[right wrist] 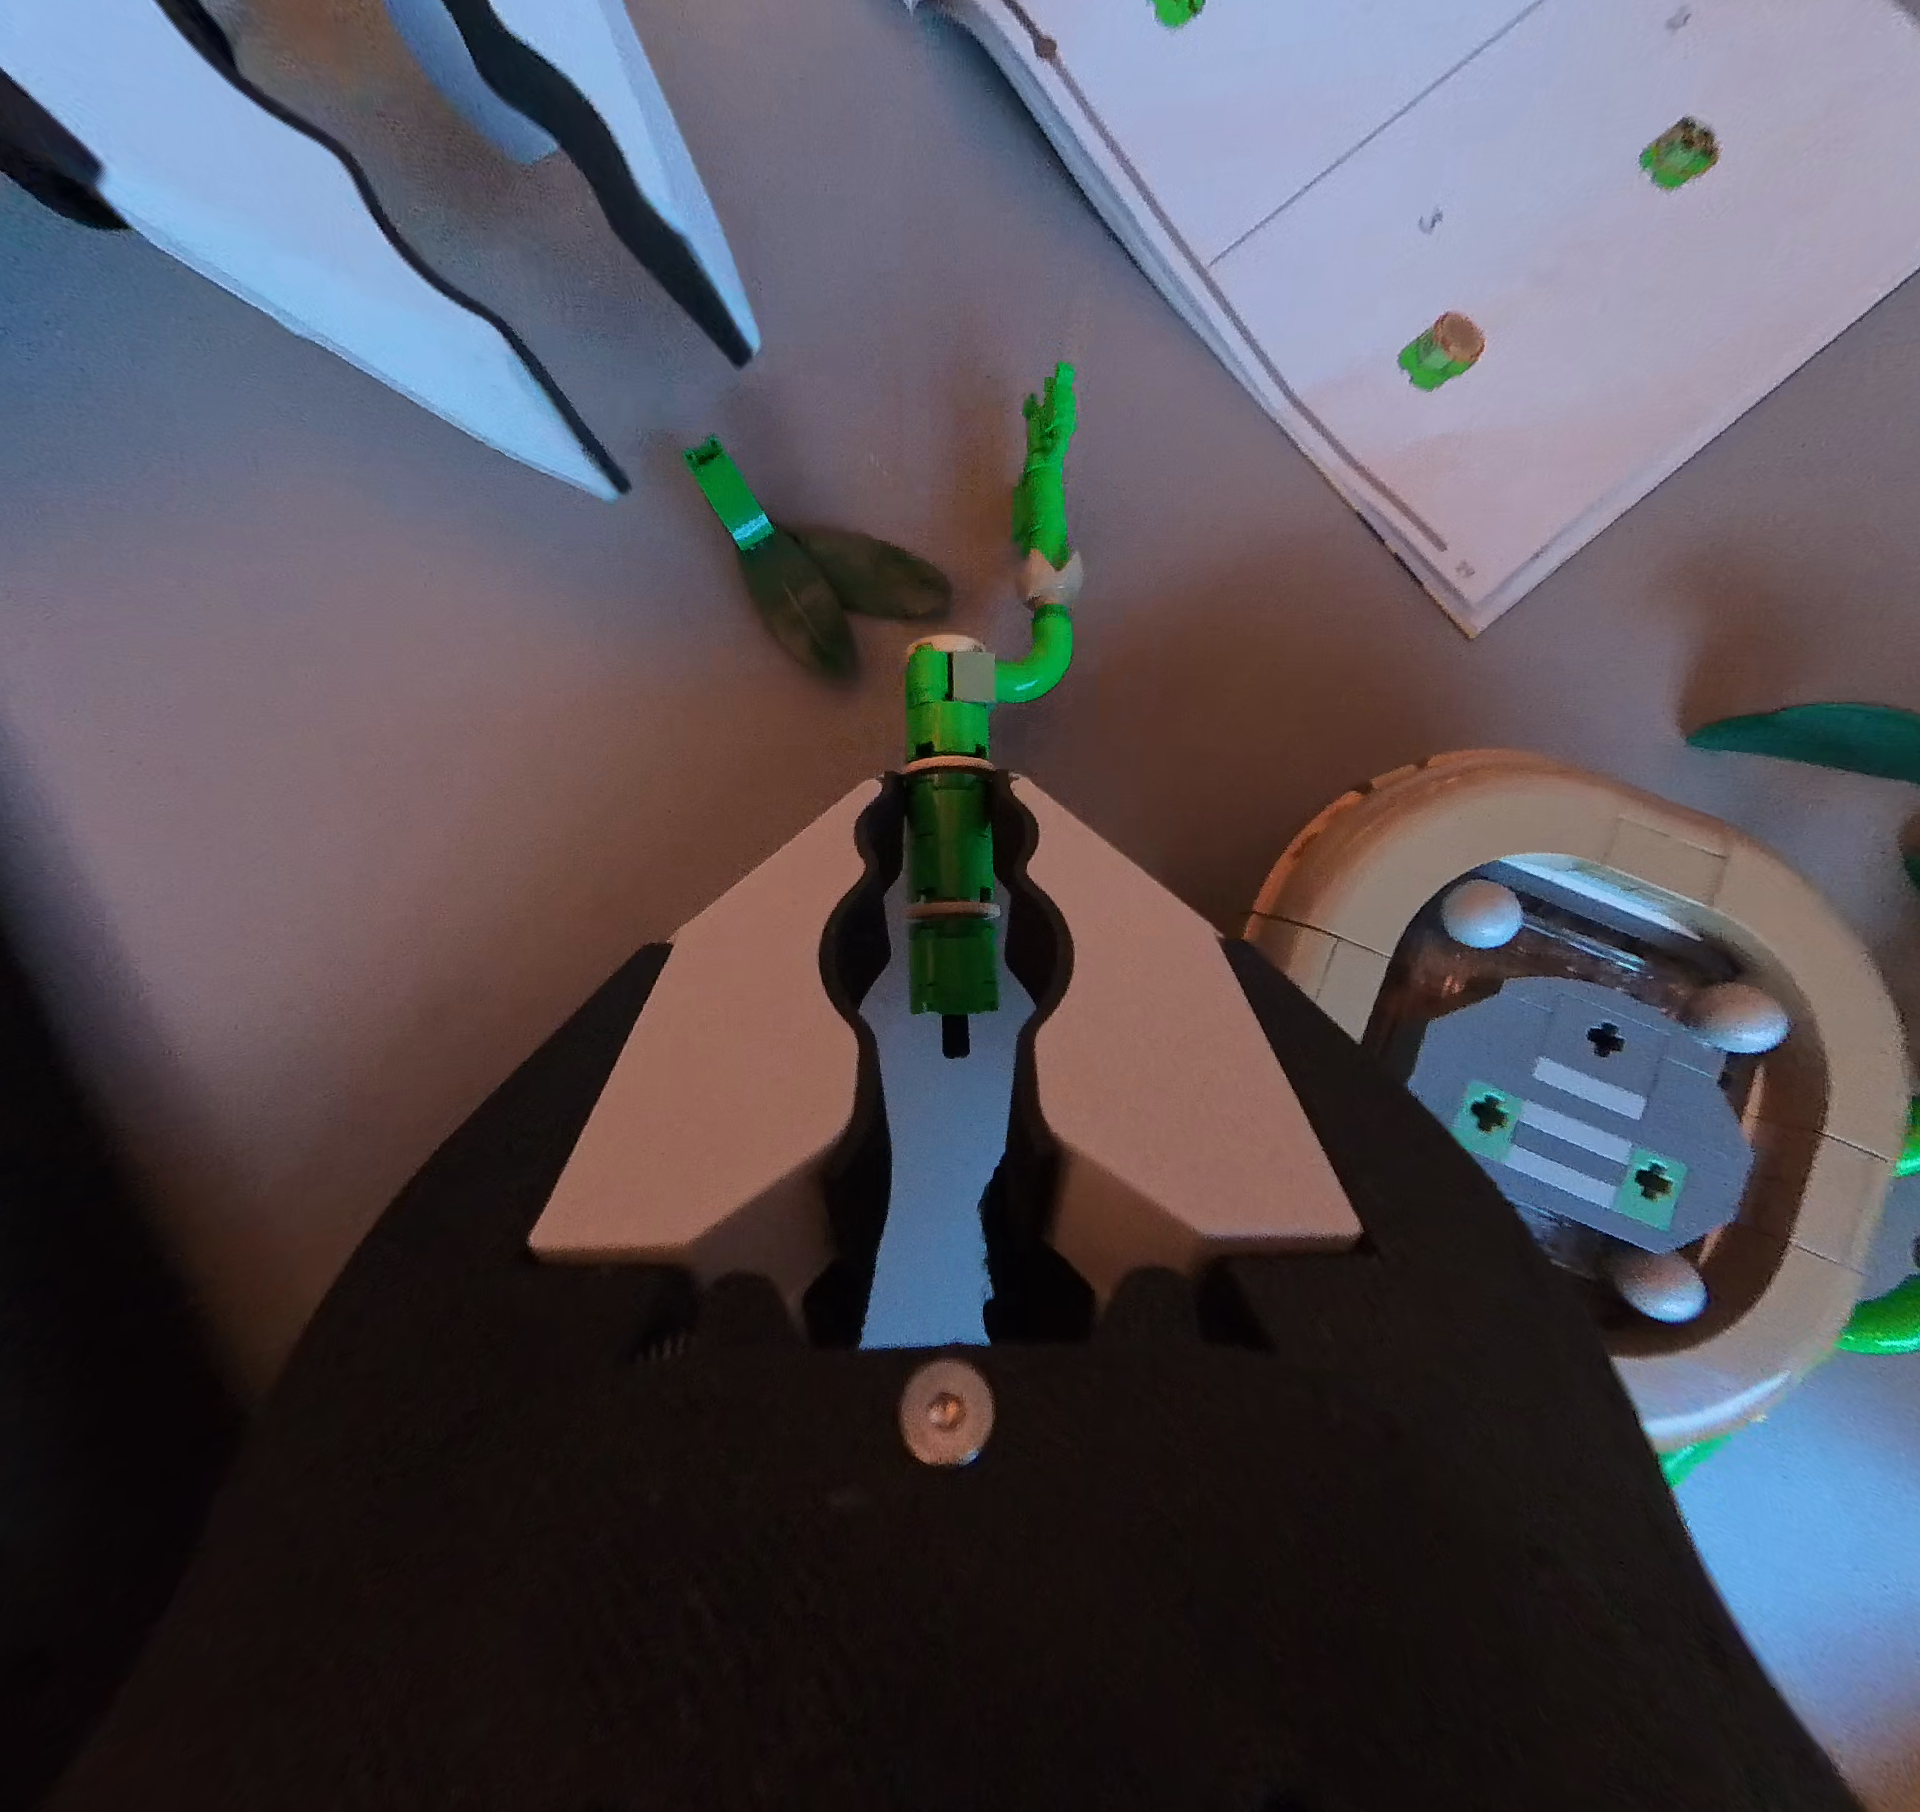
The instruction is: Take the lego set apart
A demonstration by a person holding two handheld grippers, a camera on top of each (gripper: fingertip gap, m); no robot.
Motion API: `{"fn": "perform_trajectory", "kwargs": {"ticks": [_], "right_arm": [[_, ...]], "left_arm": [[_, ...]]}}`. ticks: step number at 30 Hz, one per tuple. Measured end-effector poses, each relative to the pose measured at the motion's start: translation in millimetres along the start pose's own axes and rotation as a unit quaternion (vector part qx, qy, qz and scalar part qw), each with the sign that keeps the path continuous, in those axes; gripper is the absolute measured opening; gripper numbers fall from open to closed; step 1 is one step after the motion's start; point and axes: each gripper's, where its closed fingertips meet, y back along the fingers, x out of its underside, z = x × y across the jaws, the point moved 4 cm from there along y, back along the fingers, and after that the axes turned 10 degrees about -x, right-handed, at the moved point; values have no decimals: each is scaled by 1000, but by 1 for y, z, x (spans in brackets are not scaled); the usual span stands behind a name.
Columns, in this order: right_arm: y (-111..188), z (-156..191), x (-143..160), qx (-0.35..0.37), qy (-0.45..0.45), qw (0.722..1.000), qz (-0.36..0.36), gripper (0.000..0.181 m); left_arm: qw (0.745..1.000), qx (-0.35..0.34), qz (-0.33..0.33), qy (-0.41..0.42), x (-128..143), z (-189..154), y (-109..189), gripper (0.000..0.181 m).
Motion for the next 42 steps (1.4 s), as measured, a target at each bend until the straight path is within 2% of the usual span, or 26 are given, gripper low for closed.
{"fn": "perform_trajectory", "kwargs": {"ticks": [3,7,10,12,14,16,17,19,21,23,25,27,29,33,35,42], "right_arm": [[-5,-3,6,3,-5,1000,18,15],[-8,-1,6,-5,2,1000,18,16],[-6,0,-1,1,15,1000,-3,29],[0,1,-11,16,27,999,-30,38],[13,4,-27,49,59,995,-71,39],[32,11,-48,92,105,981,-136,39],[40,20,-58,87,120,973,-179,39],[49,37,-75,25,96,956,-277,38],[49,50,-84,-89,24,935,-342,38],[51,59,-92,-198,-38,900,-386,37],[57,62,-98,-255,-71,862,-433,29],[62,60,-99,-279,-94,837,-462,22],[65,59,-99,-299,-105,824,-470,19],[64,59,-98,-312,-112,822,-463,15],[62,60,-98,-314,-111,824,-459,6],[62,59,-96,-325,-122,820,-456,6]], "left_arm": [[999,-7,37,0,7,-2,-10,23],[999,-7,49,-6,8,-6,-16,7],[999,-11,47,-9,6,-7,-13,6],[999,-12,7,41,-6,-1,-4,6],[991,2,-56,122,-22,7,13,6],[968,33,-138,205,-41,17,33,5],[950,60,-186,242,-51,20,45,5],[903,128,-282,298,-69,21,70,5],[871,170,-328,325,-77,19,84,5],[866,178,-338,321,-79,13,86,5],[862,196,-344,317,-82,6,85,5],[853,214,-351,322,-85,1,85,5],[855,218,-344,321,-85,-3,82,5],[856,220,-340,321,-85,-7,79,5],[856,223,-336,323,-84,-9,77,5],[863,217,-330,316,-83,-8,76,5]]}}
